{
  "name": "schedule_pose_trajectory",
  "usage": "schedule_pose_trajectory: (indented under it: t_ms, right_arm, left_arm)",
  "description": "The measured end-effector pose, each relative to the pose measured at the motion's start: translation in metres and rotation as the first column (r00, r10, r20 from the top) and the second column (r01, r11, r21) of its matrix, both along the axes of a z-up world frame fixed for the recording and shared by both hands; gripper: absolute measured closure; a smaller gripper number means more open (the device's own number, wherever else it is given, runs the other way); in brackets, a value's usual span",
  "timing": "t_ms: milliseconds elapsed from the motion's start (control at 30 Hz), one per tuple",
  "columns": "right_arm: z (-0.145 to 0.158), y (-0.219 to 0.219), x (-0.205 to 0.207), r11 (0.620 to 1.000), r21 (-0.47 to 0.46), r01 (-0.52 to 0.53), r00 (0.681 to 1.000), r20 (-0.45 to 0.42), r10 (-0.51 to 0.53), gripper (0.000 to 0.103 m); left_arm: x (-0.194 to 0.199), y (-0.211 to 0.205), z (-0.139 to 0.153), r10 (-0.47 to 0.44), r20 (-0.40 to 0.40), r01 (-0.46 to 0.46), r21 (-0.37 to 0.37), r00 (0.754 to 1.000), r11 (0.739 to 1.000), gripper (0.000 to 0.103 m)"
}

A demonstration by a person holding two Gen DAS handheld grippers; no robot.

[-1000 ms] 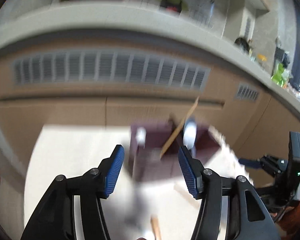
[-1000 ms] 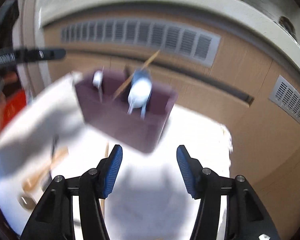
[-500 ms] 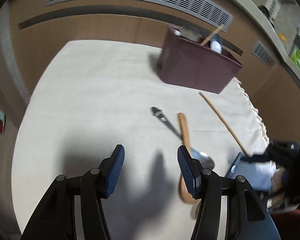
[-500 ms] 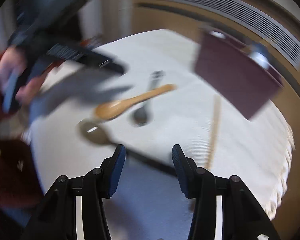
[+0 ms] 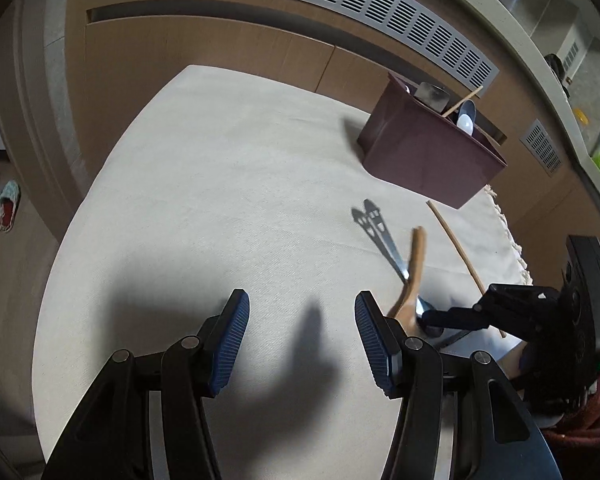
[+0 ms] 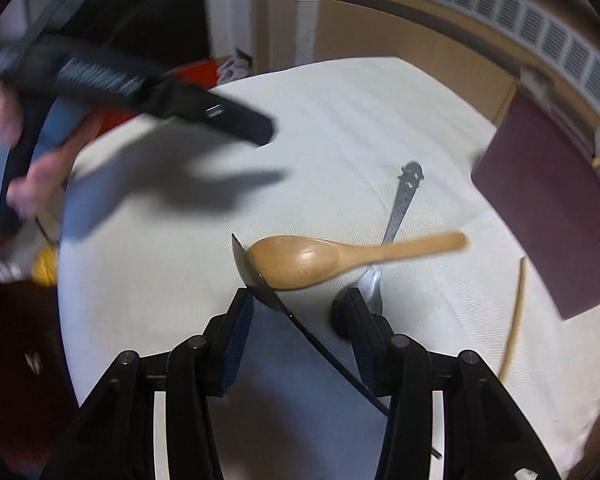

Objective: Organize utensils

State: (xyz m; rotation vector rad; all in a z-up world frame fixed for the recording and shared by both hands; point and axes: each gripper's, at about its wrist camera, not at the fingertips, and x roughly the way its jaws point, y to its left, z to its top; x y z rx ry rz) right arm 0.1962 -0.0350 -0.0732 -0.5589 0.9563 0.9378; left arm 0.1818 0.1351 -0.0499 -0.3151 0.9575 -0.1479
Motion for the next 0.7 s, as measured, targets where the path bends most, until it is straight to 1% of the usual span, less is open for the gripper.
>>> schedule_pose_trajectory:
  t_ms: [33,67,100,167,200,233,300,367,433,467,533,567,633,667,700]
  right_arm:
    - [0.001,0.0,0.002,1.0,0.007,0.014,1.0,-0.003,-0.014,0.065]
    - [0.001,0.0,0.002,1.0,0.005,0.021,1.0,0.005,-0.021,0.073]
    - [0.002,-0.002,0.001,0.999,-0.006,0.034,0.999,0.023,-0.034,0.084]
    - [0.006,-0.011,0.001,0.997,-0.007,0.072,0.997,0.024,-0.072,0.099]
    - [0.01,-0.019,0.004,0.995,0.016,0.094,0.996,-0.003,-0.094,0.099]
    - [0.017,-0.033,0.005,0.99,0.062,0.129,0.991,-0.044,-0.126,0.1]
    - [0.026,-0.055,0.009,0.974,0.115,0.195,0.979,-0.078,-0.187,0.101]
    - [0.035,-0.082,0.016,0.943,0.168,0.287,0.956,-0.12,-0.269,0.101]
    - [0.043,-0.11,0.024,0.896,0.208,0.392,0.919,-0.144,-0.368,0.101]
    - [0.044,-0.116,0.024,0.881,0.212,0.422,0.905,-0.143,-0.4,0.101]
    - [0.043,-0.137,0.035,0.833,0.203,0.515,0.857,-0.138,-0.496,0.101]
    - [0.039,-0.149,0.04,0.816,0.196,0.544,0.839,-0.138,-0.526,0.101]
    - [0.033,-0.163,0.047,0.776,0.177,0.605,0.796,-0.136,-0.59,0.1]
    - [0.032,-0.164,0.048,0.766,0.169,0.62,0.785,-0.13,-0.606,0.1]
    - [0.031,-0.168,0.05,0.759,0.161,0.63,0.776,-0.123,-0.618,0.098]
  left_arm:
    - [-0.001,0.0,-0.001,-0.005,-0.003,0.005,0.0,1.0,1.0,0.047]
    - [-0.001,-0.001,-0.001,-0.012,-0.004,0.012,0.001,1.0,1.0,0.047]
    - [-0.002,-0.002,-0.001,-0.019,-0.005,0.019,0.003,1.0,1.0,0.047]
    - [-0.002,-0.007,-0.002,-0.039,-0.007,0.039,0.006,0.999,0.999,0.047]
    - [-0.002,-0.011,-0.003,-0.051,-0.006,0.051,0.007,0.999,0.999,0.047]
    - [-0.001,-0.016,-0.004,-0.067,-0.006,0.067,0.008,0.998,0.998,0.047]
    - [0.003,-0.026,-0.006,-0.094,-0.008,0.094,0.005,0.996,0.996,0.047]
    - [0.009,-0.04,-0.008,-0.135,-0.018,0.135,0.0,0.991,0.991,0.047]
    - [0.015,-0.054,-0.009,-0.167,-0.024,0.167,0.002,0.986,0.986,0.047]
    - [0.019,-0.065,-0.009,-0.192,-0.027,0.193,0.006,0.981,0.981,0.047]
    - [0.027,-0.085,-0.006,-0.241,-0.018,0.241,0.014,0.97,0.97,0.048]
    - [0.031,-0.095,-0.005,-0.268,-0.012,0.268,0.019,0.963,0.963,0.048]
    - [0.039,-0.119,-0.002,-0.333,0.001,0.332,0.045,0.943,0.942,0.05]
    - [0.045,-0.134,0.0,-0.366,0.007,0.365,0.073,0.931,0.928,0.053]
    - [0.049,-0.142,0.001,-0.381,0.009,0.379,0.092,0.924,0.921,0.053]
